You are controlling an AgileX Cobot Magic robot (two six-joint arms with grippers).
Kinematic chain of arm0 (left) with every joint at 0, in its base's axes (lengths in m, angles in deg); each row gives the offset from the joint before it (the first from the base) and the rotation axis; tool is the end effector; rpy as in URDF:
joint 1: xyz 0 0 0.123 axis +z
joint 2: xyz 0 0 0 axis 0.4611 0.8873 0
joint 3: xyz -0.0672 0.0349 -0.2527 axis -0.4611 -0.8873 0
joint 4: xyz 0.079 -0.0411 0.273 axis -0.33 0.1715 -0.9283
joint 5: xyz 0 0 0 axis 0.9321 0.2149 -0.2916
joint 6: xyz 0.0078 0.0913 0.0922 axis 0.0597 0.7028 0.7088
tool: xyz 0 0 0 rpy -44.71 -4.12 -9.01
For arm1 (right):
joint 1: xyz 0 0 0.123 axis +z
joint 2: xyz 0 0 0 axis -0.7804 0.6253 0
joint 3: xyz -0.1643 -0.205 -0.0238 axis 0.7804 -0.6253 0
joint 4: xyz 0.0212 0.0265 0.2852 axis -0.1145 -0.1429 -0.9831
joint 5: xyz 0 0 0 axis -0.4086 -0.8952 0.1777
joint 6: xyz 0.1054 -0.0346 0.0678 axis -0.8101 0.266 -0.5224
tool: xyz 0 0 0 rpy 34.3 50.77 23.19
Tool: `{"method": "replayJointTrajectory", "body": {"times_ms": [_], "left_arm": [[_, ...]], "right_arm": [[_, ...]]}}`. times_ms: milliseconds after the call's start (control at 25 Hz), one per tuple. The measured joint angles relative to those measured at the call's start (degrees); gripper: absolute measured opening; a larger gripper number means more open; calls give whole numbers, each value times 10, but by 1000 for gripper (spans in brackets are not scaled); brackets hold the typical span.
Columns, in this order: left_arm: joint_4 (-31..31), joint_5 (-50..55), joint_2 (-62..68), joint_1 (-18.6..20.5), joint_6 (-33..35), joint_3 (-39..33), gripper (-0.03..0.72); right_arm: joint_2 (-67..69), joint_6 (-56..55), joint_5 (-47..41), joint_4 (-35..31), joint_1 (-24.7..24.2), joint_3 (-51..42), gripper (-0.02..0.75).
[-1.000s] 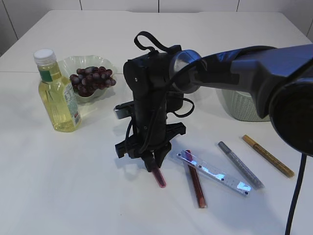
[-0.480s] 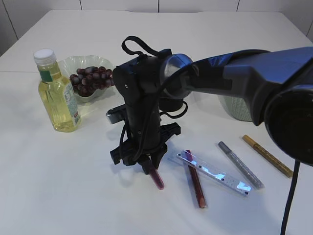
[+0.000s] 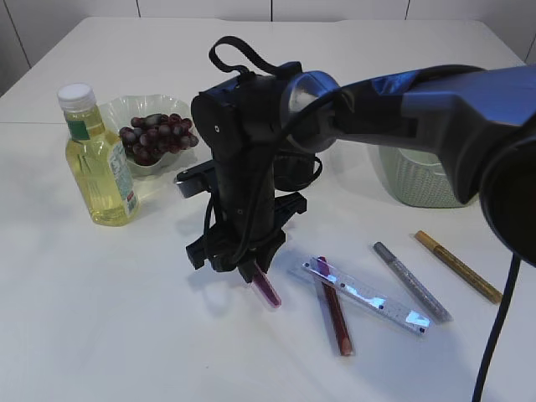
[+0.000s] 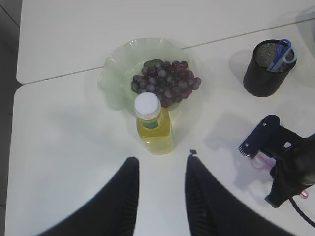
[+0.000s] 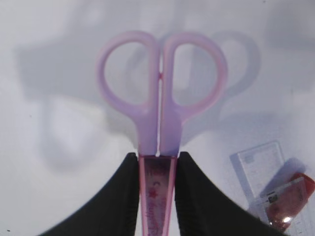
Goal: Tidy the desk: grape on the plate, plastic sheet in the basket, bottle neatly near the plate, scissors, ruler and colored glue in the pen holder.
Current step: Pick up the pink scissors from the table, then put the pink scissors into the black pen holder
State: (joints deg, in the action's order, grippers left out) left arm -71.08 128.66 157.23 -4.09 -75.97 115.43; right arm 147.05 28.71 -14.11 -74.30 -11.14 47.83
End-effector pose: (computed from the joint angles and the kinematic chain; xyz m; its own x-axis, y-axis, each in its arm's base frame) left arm 0.2834 -0.1256 0.4420 -0.6489 0.2016 -0.7337 0.1939 0.9762 0.0968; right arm 0.3732 0.3101 0.0767 -0.8409 -0.5409 -0.0169 -0.5404 0.8410 -0.0267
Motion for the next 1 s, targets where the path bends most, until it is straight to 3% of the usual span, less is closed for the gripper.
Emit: {"method": "replayJointTrajectory", "body": {"times_ms": [520,1000], "left_arm": [[0,0,11,0,0,0,239],[0,0,12,0,0,0,239]], "right_arm": [[-66,22,98,15,0,-15,197],[-183,25,318,74,0,-198,197]]}}
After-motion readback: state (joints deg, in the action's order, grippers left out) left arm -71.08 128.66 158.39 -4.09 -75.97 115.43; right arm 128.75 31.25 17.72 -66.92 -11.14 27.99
